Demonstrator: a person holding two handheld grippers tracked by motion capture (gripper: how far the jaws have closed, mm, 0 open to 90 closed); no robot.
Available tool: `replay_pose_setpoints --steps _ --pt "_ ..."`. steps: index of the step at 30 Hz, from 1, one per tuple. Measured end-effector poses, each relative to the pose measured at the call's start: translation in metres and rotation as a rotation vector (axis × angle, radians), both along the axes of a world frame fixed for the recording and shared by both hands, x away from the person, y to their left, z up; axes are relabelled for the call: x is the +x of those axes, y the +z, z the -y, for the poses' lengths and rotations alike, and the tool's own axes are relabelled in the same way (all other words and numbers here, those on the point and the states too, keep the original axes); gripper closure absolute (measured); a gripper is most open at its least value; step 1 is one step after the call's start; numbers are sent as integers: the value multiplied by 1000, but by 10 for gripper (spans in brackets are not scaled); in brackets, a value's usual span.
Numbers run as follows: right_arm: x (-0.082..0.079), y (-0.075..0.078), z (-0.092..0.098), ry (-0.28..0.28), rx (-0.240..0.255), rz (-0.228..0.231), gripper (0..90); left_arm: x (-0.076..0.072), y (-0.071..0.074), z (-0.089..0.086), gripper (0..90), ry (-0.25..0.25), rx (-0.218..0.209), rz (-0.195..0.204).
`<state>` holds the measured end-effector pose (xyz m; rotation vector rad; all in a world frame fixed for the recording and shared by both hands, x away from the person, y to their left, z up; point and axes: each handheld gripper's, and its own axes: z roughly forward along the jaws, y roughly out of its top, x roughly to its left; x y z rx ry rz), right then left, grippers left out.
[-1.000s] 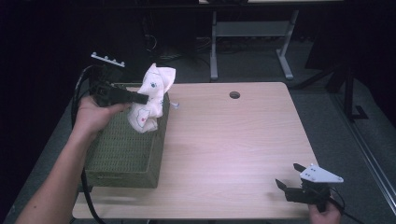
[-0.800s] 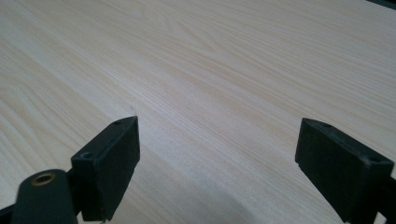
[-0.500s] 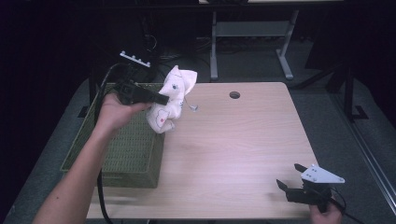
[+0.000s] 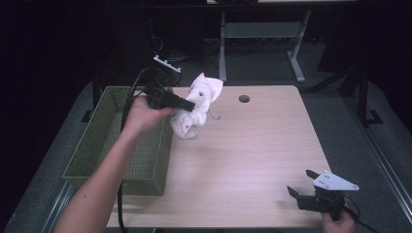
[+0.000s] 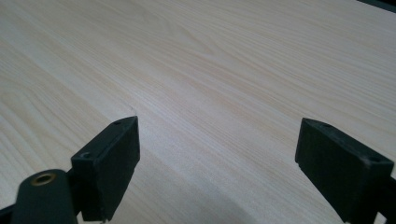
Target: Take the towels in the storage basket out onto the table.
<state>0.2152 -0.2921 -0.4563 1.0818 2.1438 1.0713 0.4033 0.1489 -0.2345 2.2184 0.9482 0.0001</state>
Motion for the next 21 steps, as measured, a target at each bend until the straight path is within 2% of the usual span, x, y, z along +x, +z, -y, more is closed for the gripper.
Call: replay_pose_setpoints --steps 16,21 --pt "0 1 3 -3 23 10 135 10 -13 48 778 -44 23 -30" --pt "0 1 4 -2 24 10 135 13 -22 63 777 -58 22 -43"
